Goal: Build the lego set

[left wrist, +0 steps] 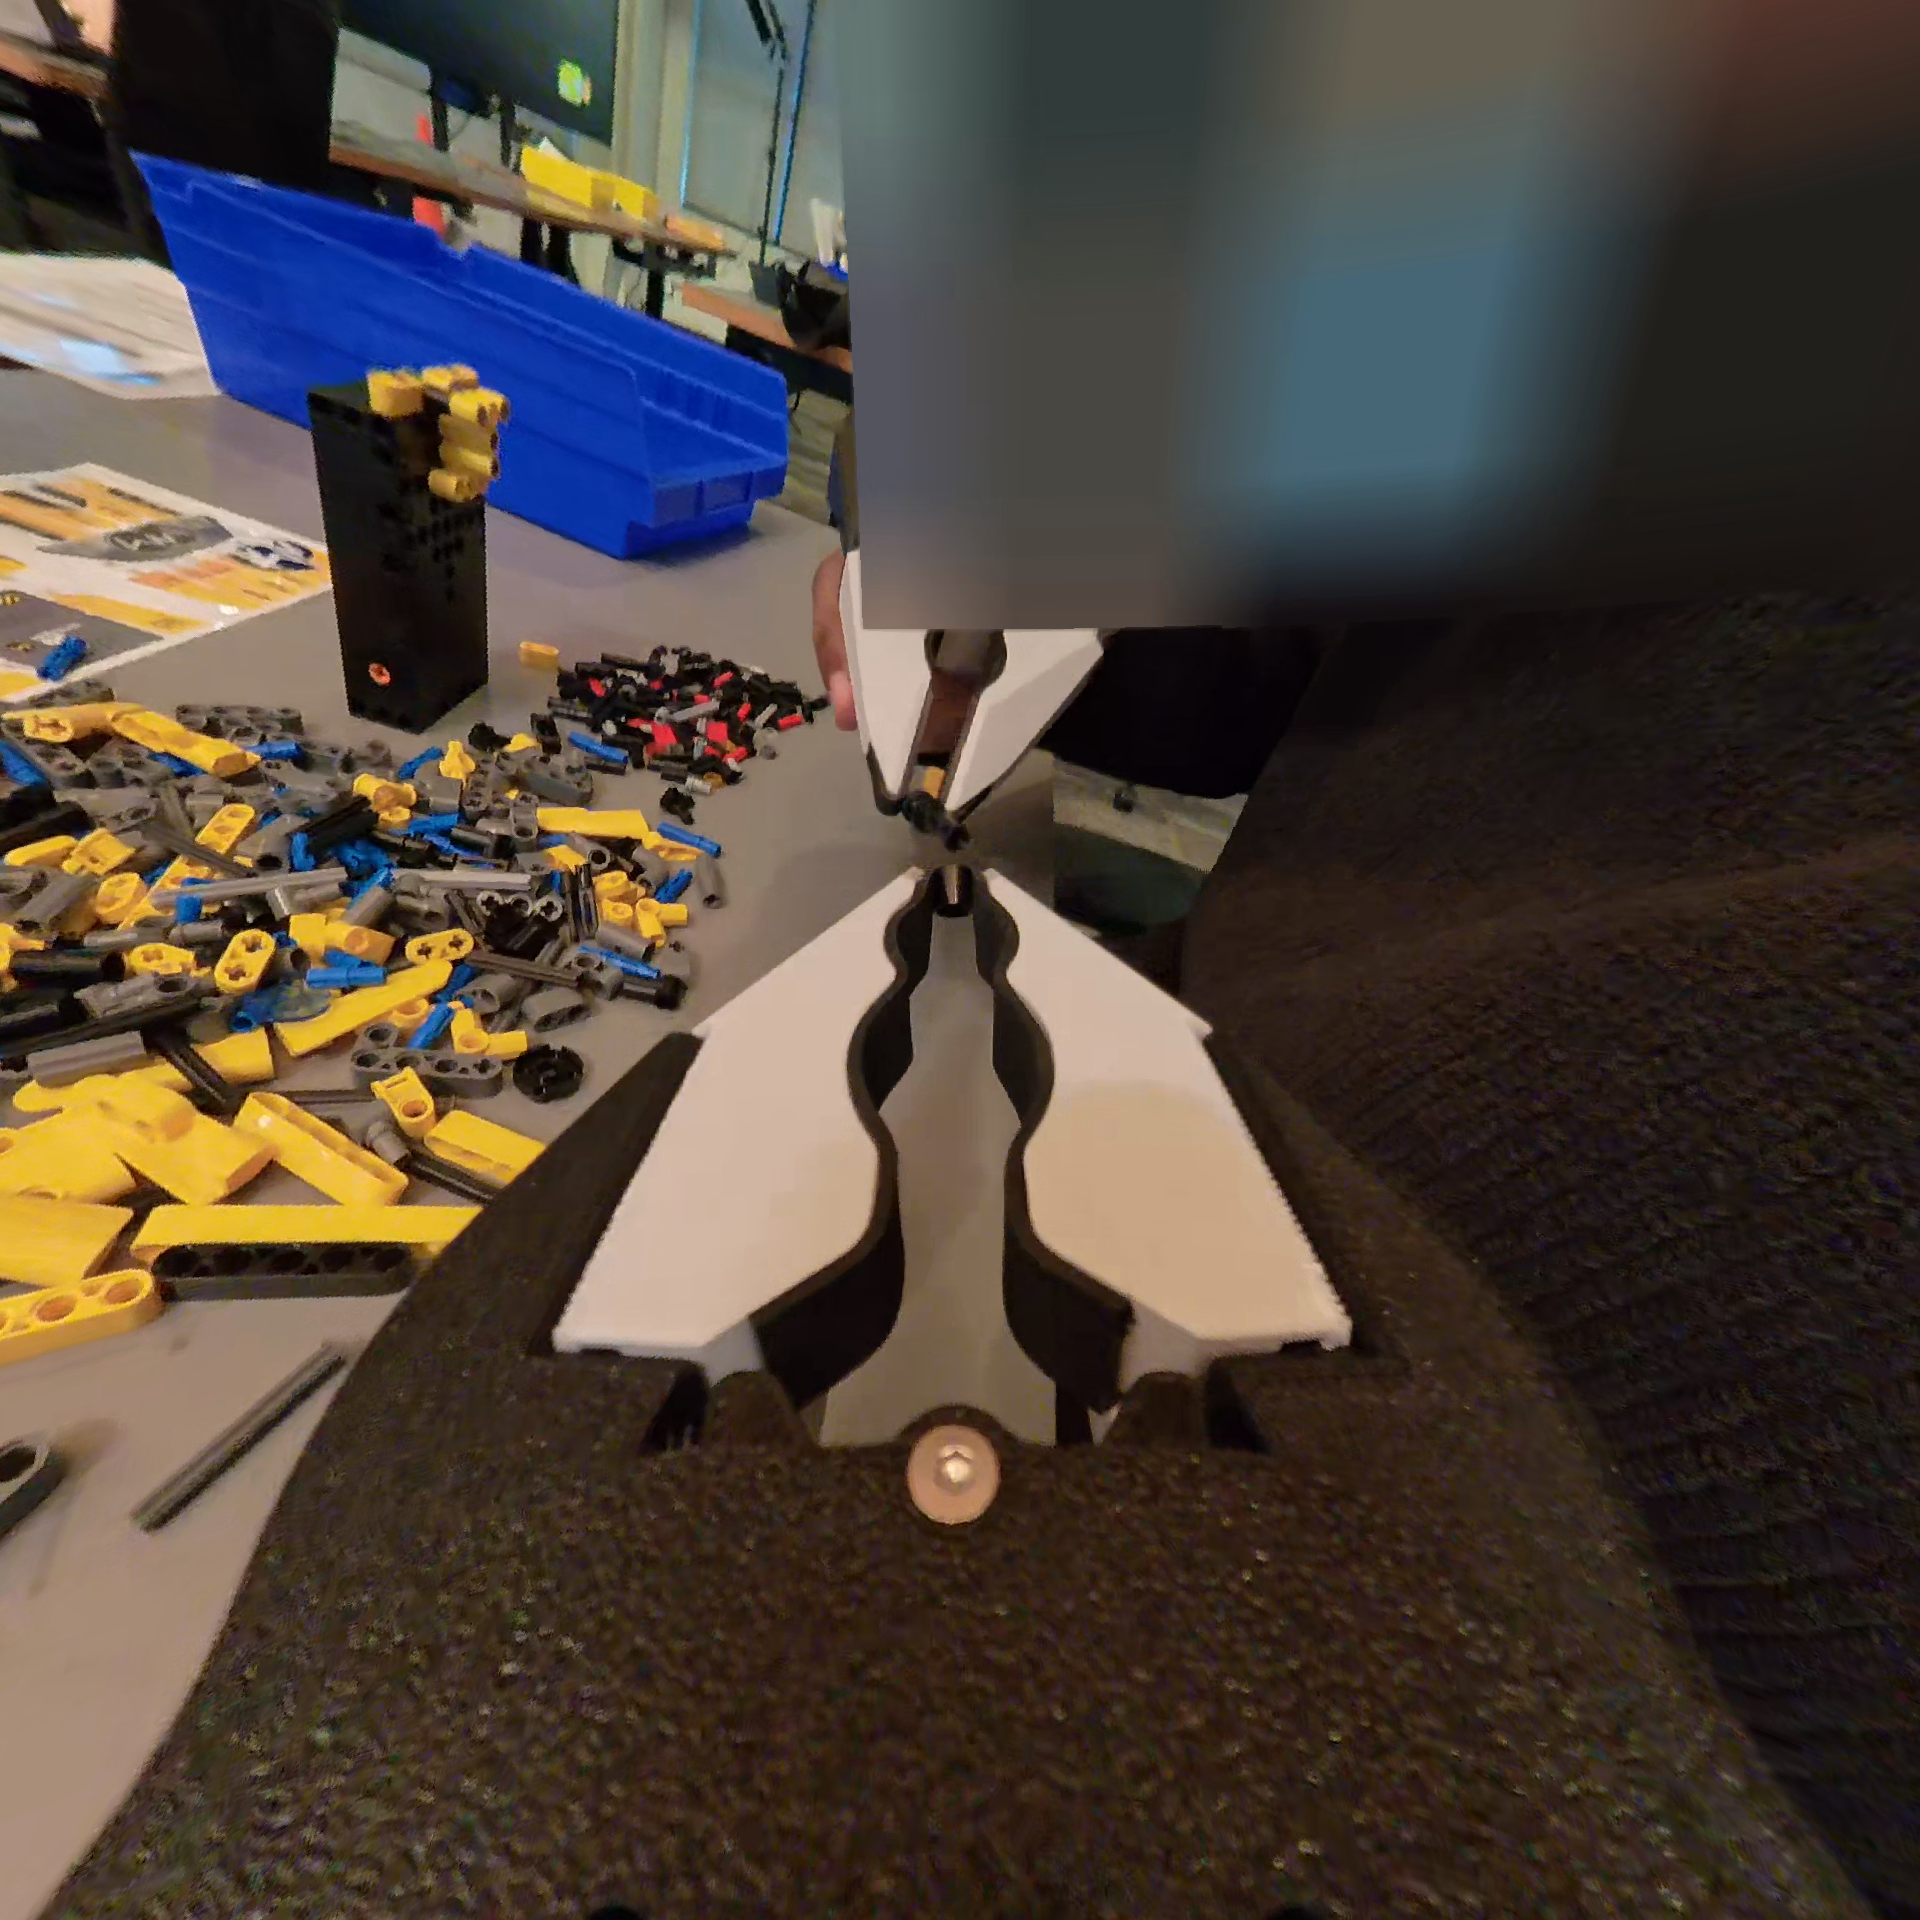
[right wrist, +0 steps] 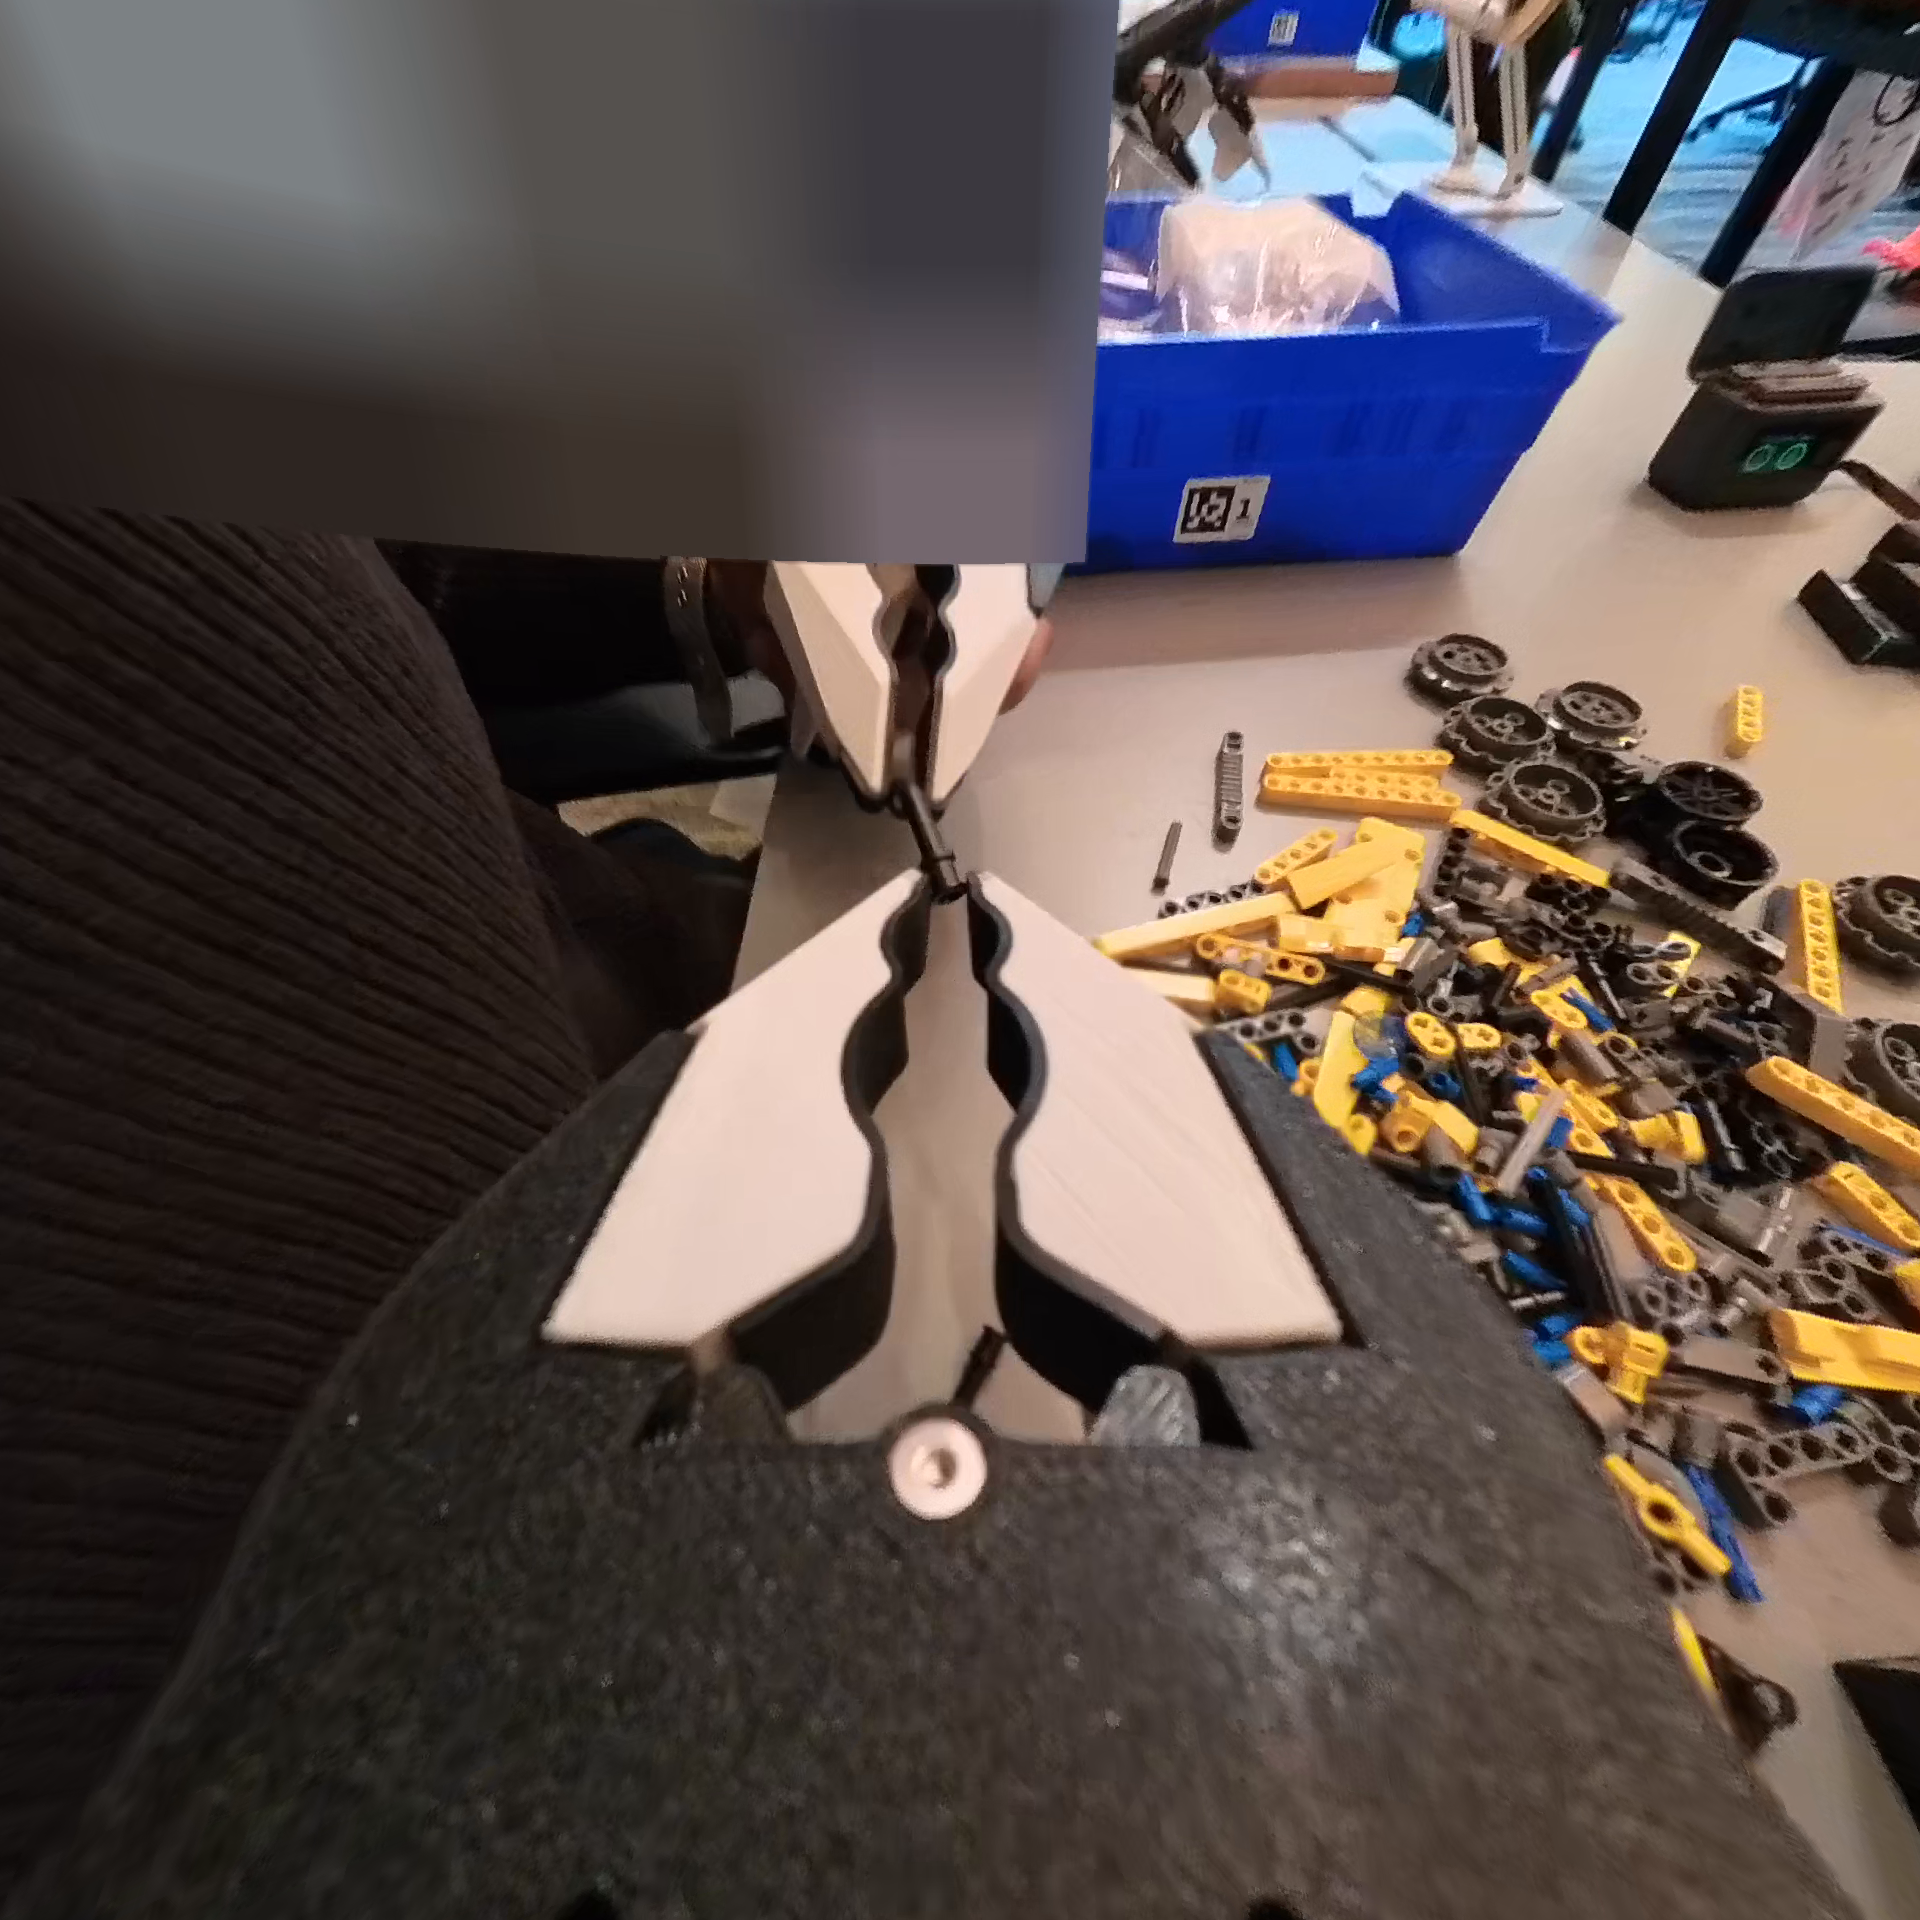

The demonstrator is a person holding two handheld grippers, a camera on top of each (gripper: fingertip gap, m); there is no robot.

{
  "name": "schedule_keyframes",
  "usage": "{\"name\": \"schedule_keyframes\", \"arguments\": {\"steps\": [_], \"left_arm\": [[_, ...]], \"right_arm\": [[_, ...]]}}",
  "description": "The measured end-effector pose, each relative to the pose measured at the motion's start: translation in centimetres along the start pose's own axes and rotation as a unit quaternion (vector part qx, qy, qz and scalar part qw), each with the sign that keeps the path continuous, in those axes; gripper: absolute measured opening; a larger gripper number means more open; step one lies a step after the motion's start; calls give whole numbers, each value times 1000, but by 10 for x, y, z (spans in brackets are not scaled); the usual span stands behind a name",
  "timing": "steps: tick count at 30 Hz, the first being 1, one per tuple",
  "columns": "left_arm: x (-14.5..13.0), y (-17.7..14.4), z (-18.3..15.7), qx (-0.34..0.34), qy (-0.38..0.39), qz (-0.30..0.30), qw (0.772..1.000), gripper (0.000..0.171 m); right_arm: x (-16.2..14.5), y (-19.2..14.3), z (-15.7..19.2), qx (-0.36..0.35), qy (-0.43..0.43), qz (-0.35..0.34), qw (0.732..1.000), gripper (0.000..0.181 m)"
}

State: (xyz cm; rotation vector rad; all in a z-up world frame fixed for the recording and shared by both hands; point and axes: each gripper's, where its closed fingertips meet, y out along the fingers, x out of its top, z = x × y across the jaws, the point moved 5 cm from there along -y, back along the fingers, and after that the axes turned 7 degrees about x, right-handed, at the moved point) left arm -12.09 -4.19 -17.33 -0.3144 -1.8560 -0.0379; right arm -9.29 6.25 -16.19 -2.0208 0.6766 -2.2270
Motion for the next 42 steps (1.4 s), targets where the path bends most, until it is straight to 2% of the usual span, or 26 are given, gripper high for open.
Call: {"name": "schedule_keyframes", "arguments": {"steps": [9,17,20,26,31,36,42], "left_arm": [[-19,9,3,31,2,75,997,6],[-34,18,11,84,14,148,985,6],[-36,20,11,90,19,158,983,6],[-39,22,12,100,23,172,980,6],[-42,24,10,89,25,184,978,6],[-41,24,5,72,33,179,981,6],[-35,22,3,65,39,153,985,6]], "right_arm": [[-23,10,5,-33,-55,78,995,6],[-36,16,8,-122,-187,187,957,5],[-41,18,8,-134,-209,193,949,5],[-37,14,11,-114,-160,148,969,5],[-45,14,12,-101,-119,140,978,5],[-45,10,13,-58,-15,72,996,5],[-46,7,8,-16,118,1,993,5]]}}
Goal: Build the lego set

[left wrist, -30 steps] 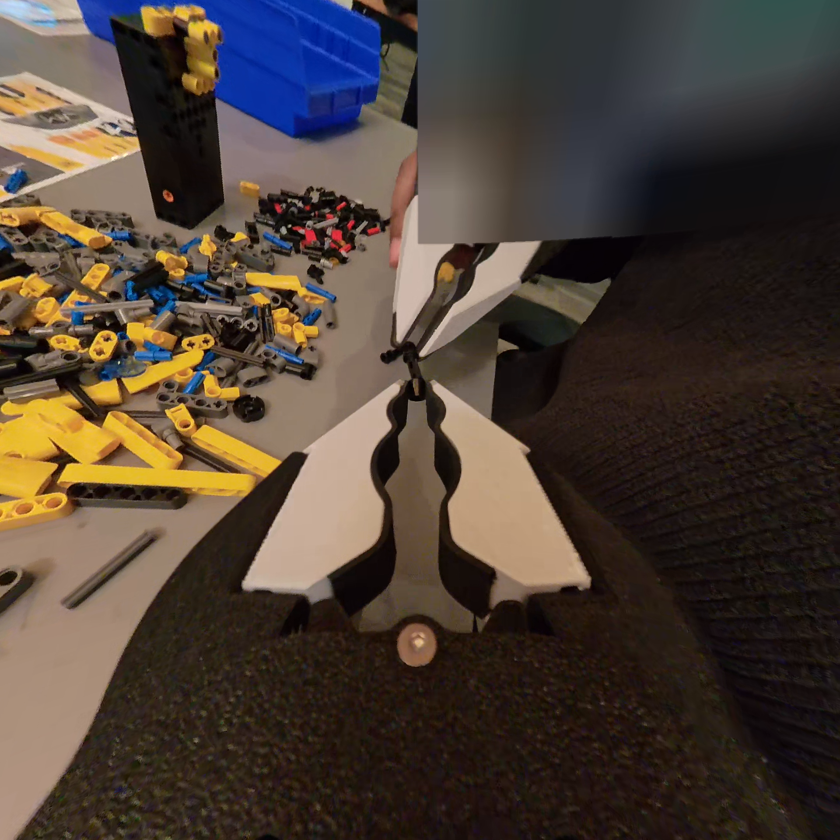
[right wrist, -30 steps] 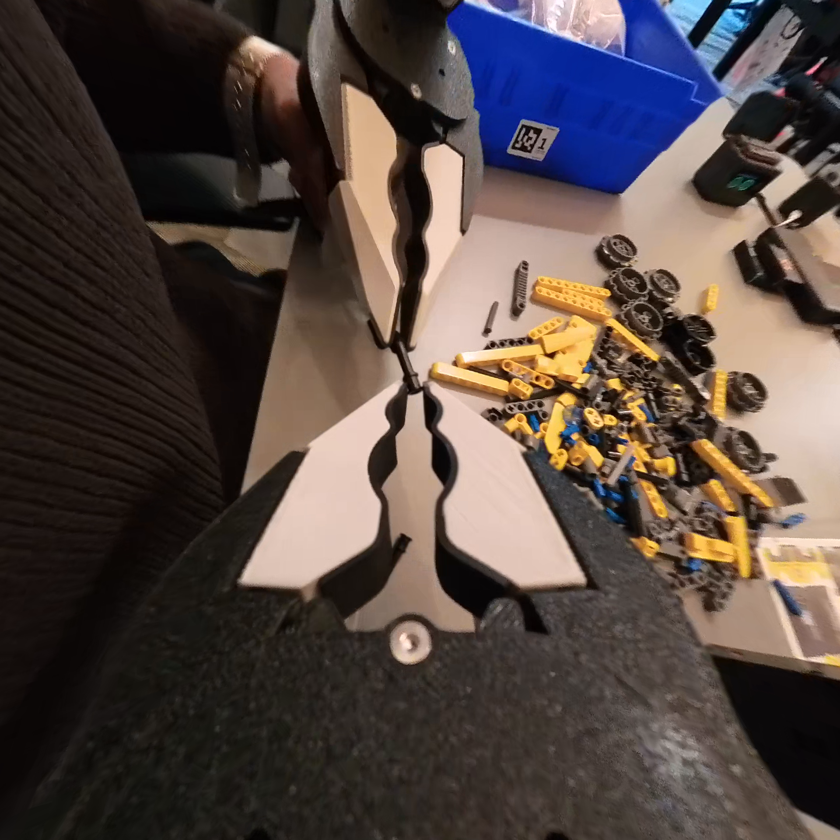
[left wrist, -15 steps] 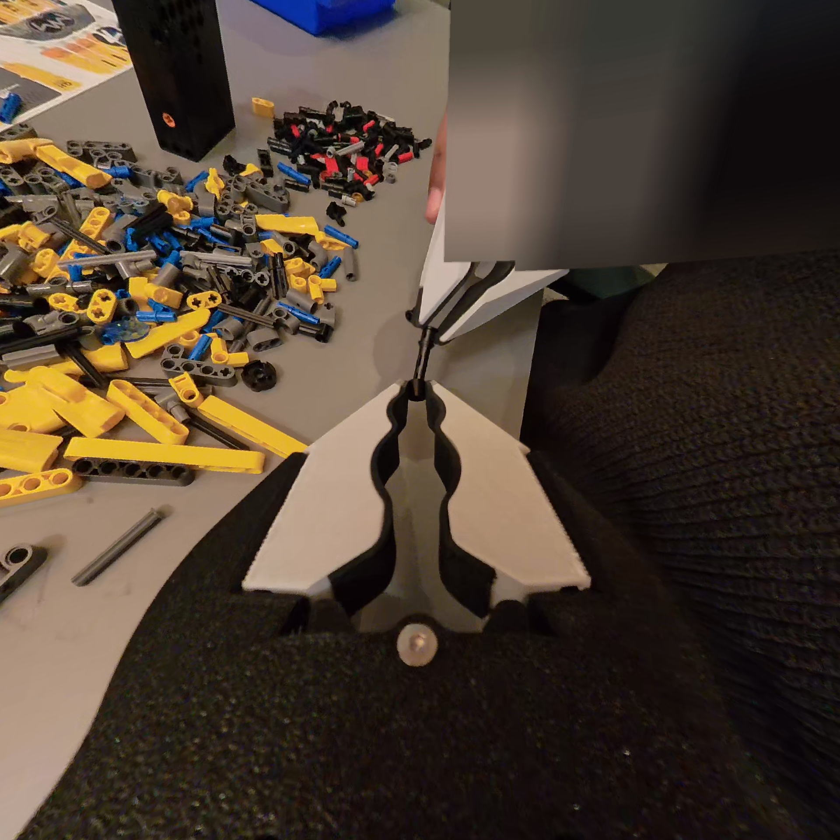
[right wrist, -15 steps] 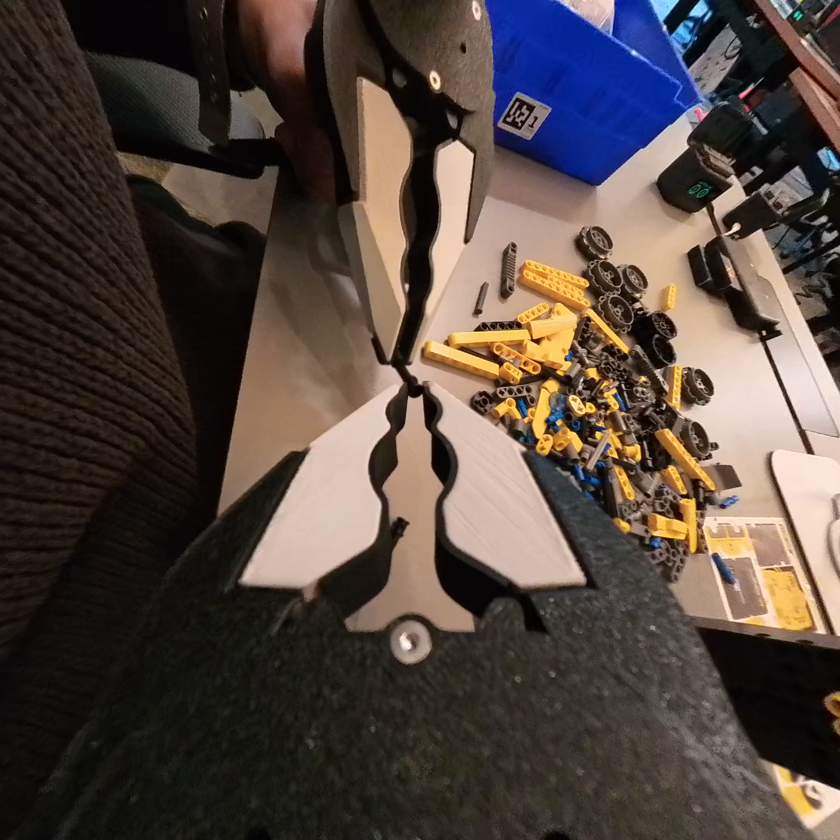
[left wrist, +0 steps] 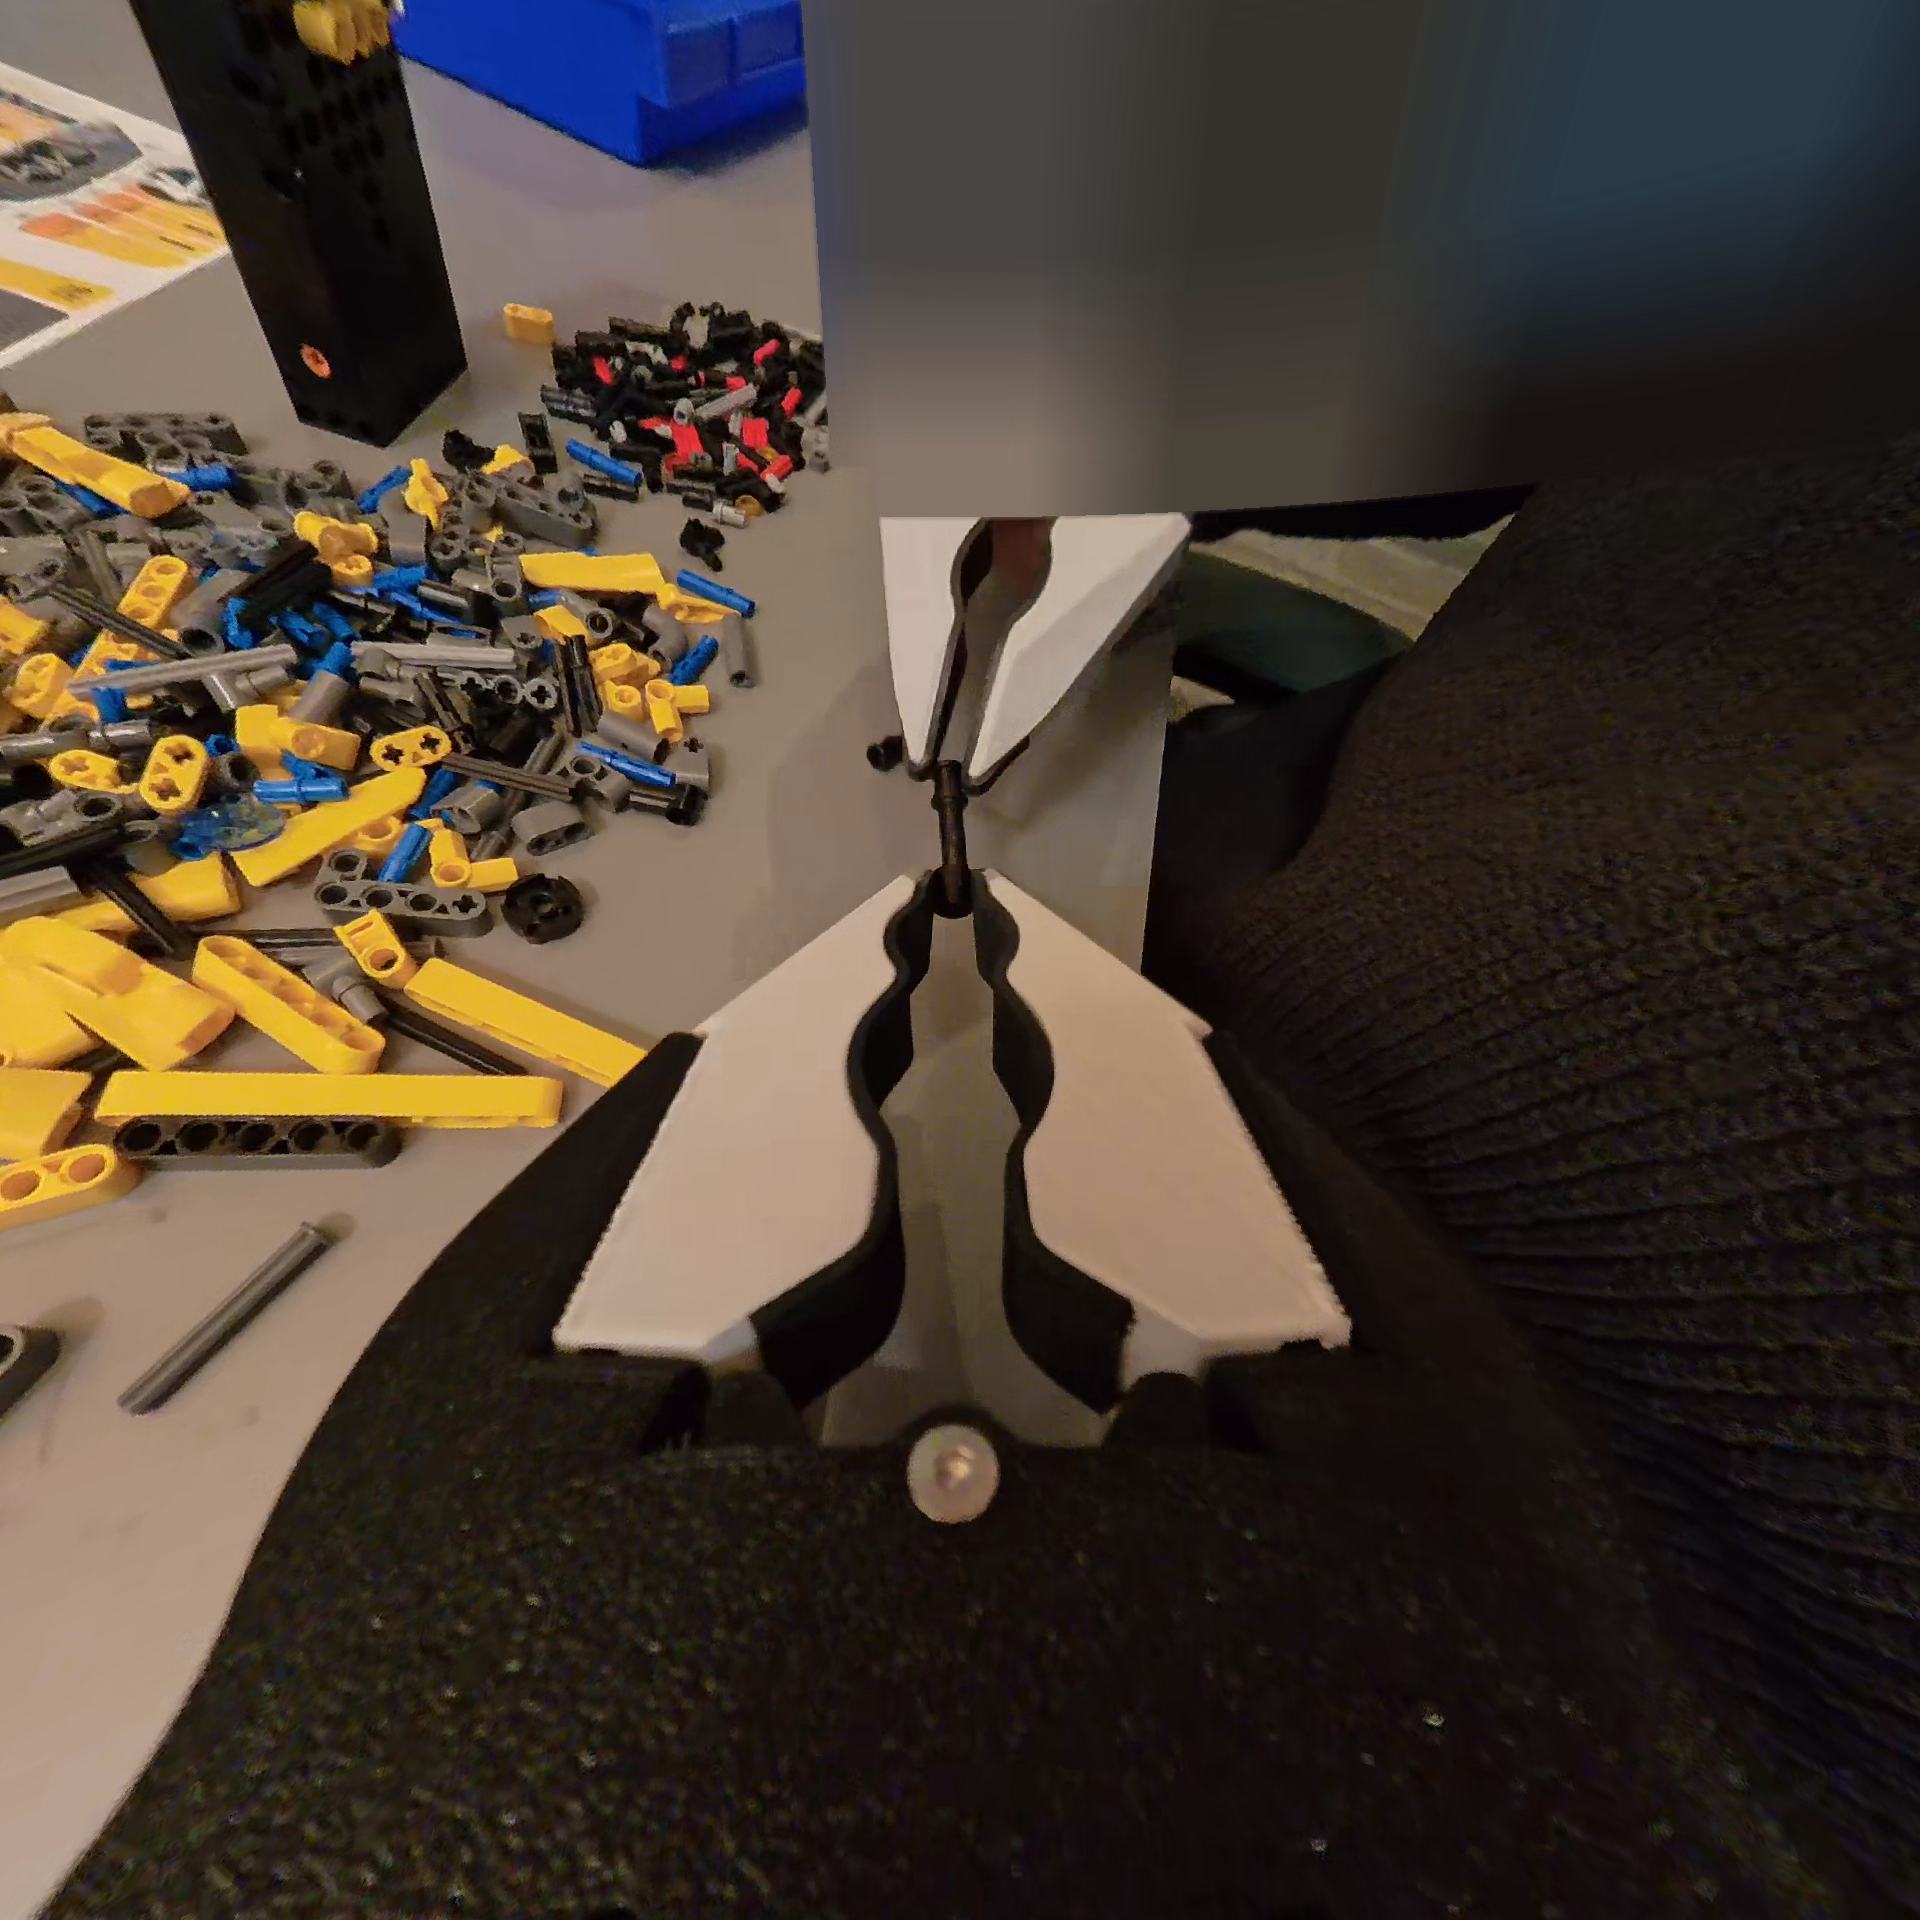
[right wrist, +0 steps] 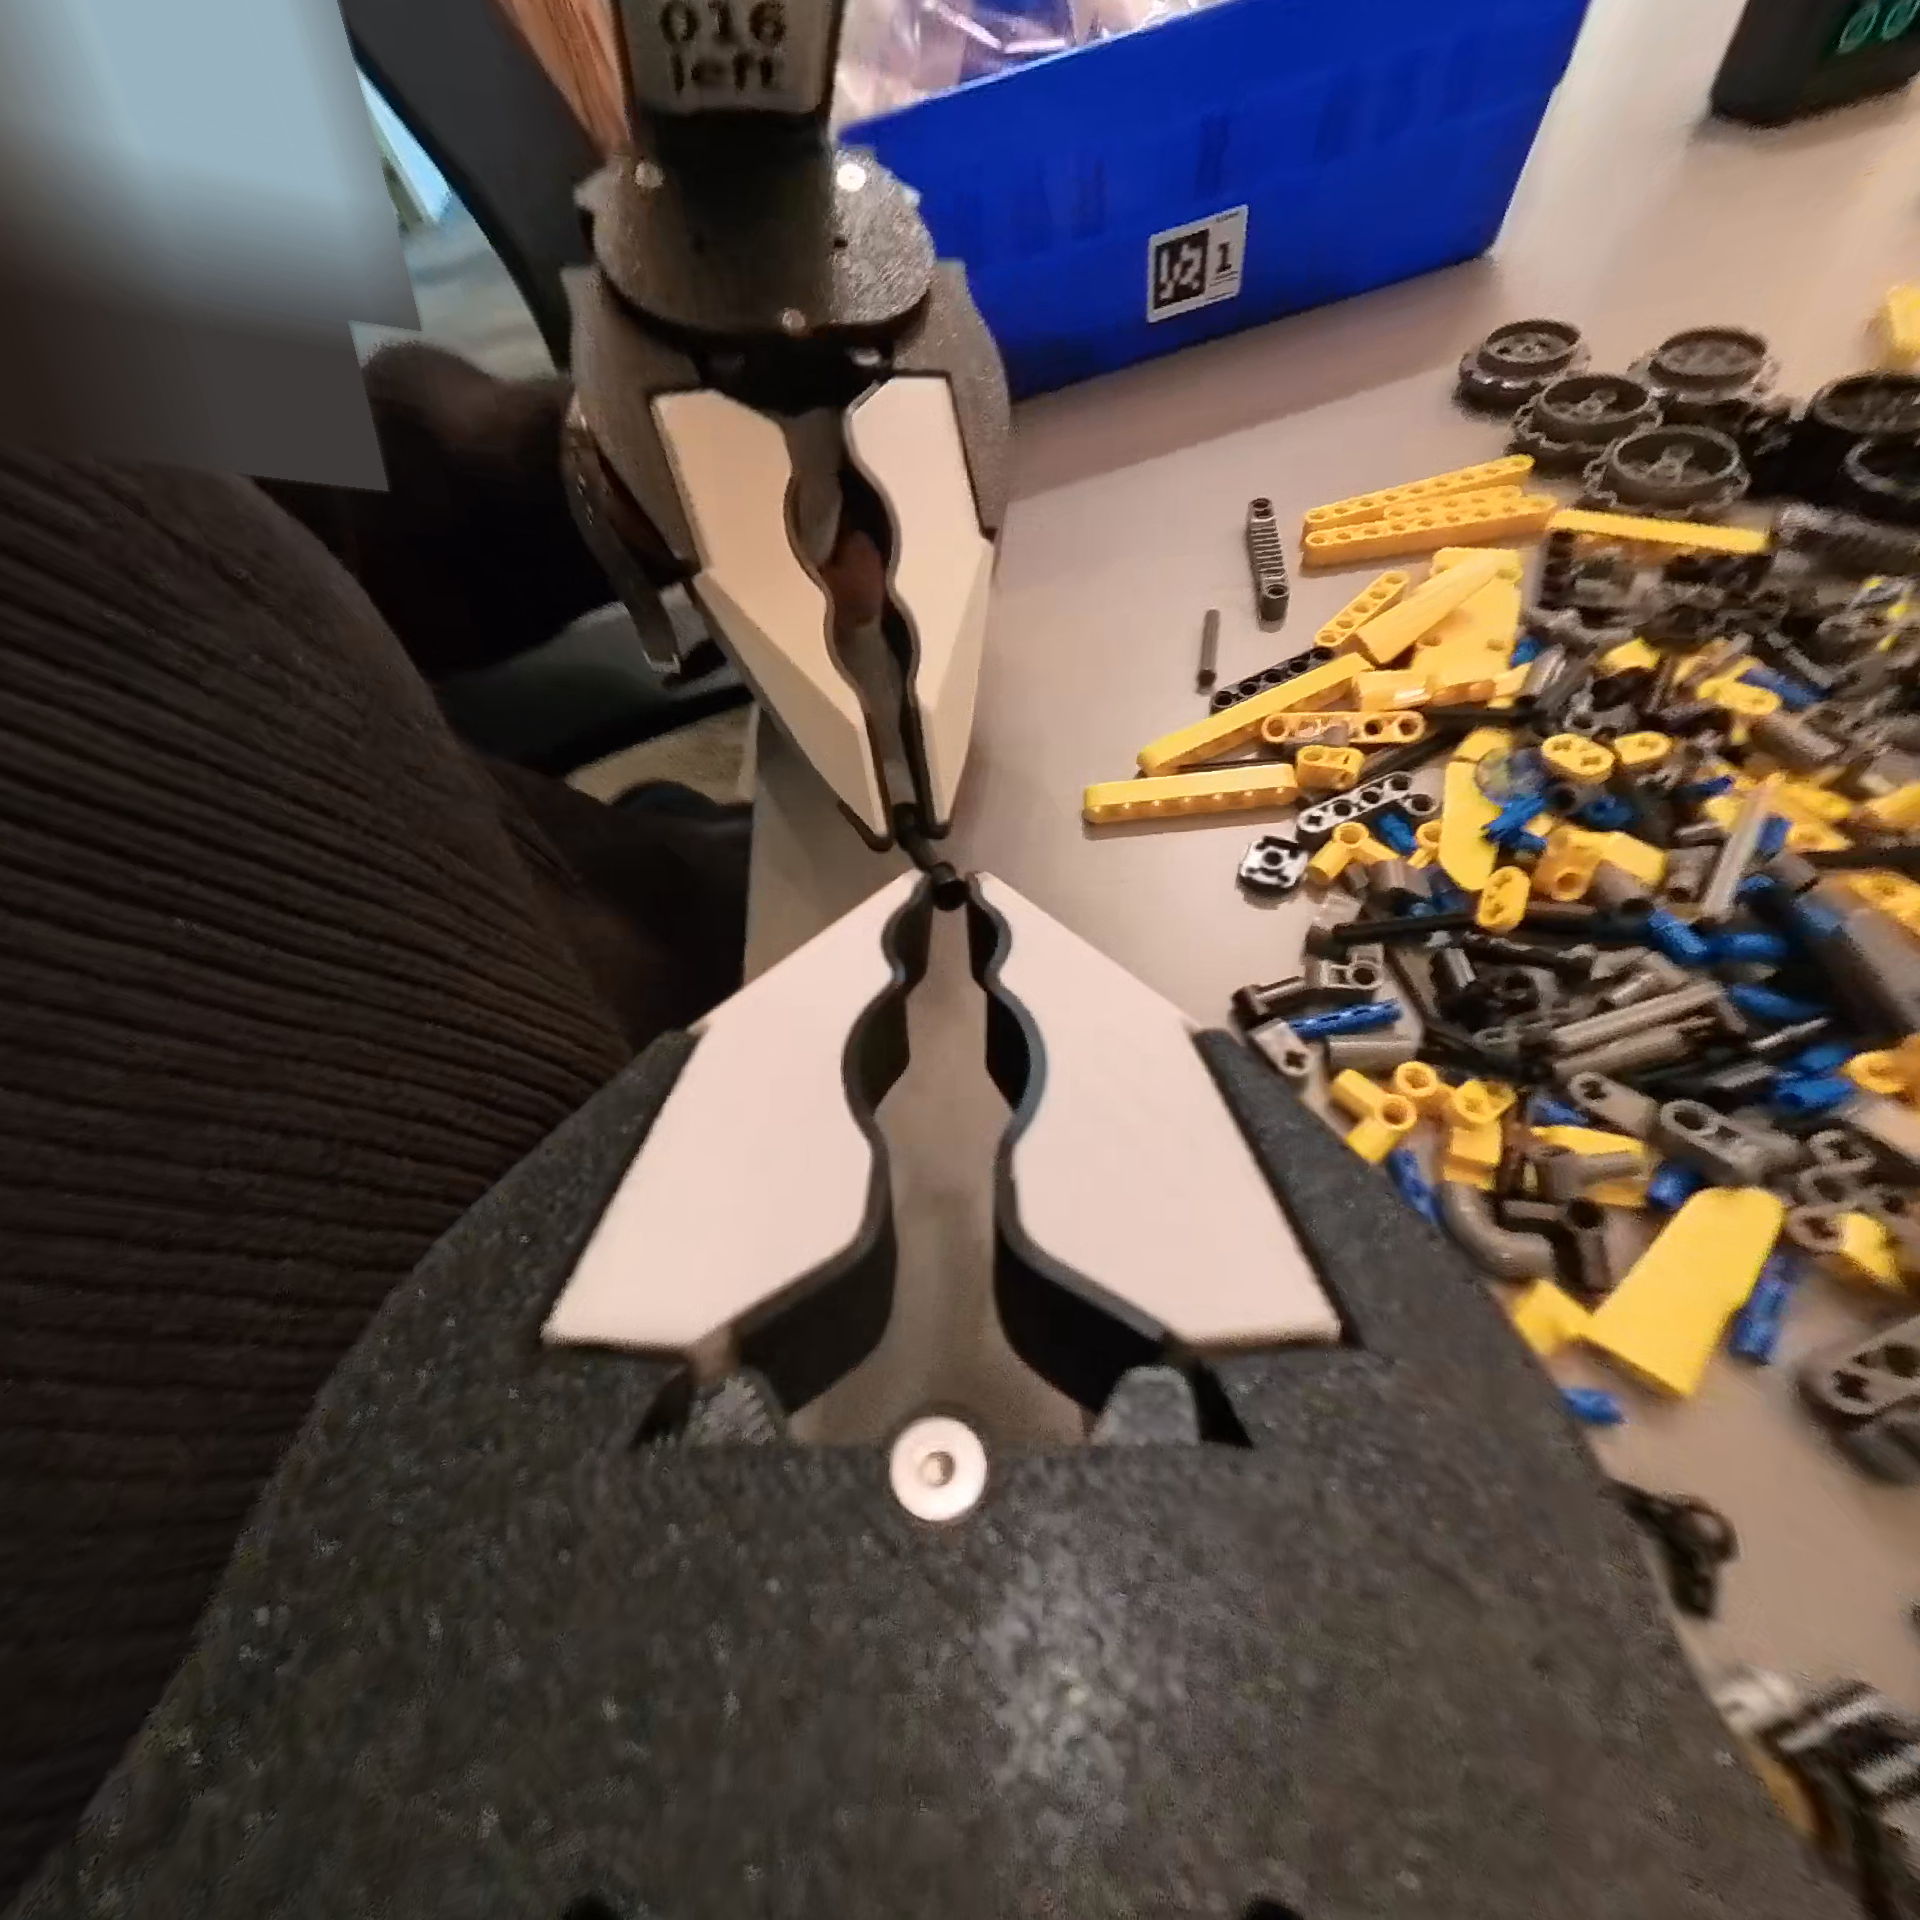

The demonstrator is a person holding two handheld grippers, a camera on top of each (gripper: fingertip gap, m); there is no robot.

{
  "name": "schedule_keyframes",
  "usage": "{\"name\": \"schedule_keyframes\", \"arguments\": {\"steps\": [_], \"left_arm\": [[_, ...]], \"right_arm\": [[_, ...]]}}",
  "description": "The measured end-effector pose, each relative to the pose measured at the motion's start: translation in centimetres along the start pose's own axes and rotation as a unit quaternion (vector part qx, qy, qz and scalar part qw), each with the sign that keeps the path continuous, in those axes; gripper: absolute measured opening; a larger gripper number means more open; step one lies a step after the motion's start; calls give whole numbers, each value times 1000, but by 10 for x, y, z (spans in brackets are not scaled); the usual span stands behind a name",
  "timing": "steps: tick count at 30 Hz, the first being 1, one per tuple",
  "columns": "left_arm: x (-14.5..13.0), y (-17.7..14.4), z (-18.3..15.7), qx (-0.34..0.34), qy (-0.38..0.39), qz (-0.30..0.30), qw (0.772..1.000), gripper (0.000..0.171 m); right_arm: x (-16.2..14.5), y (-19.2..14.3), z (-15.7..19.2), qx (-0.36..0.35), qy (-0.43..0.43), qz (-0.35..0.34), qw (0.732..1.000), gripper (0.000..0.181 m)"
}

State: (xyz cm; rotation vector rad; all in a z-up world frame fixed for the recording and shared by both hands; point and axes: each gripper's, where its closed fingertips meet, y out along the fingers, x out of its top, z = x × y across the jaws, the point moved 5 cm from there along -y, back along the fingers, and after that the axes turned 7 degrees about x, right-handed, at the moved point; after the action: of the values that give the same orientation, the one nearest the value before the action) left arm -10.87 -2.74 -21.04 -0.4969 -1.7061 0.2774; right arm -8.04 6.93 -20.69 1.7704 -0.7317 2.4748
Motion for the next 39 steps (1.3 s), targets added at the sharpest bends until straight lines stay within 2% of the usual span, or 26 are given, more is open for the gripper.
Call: {"name": "schedule_keyframes", "arguments": {"steps": [3,12,19,27,35,39], "left_arm": [[3,-2,1,0,-5,-15,1000,6],[4,-3,3,17,-5,-22,1000,6],[3,-1,1,14,2,-15,1000,6],[2,0,2,19,-2,-8,1000,6],[-13,18,6,72,33,82,993,6],[-20,25,6,95,66,119,986,7]], "right_arm": [[2,-1,-2,10,44,-26,999,5],[3,0,-4,-10,71,-26,997,4],[2,-1,-5,22,130,-43,990,4],[1,-1,-3,-7,68,-12,998,4],[-16,0,-12,-51,37,47,997,4],[-17,-5,-16,-66,36,46,996,4]]}}
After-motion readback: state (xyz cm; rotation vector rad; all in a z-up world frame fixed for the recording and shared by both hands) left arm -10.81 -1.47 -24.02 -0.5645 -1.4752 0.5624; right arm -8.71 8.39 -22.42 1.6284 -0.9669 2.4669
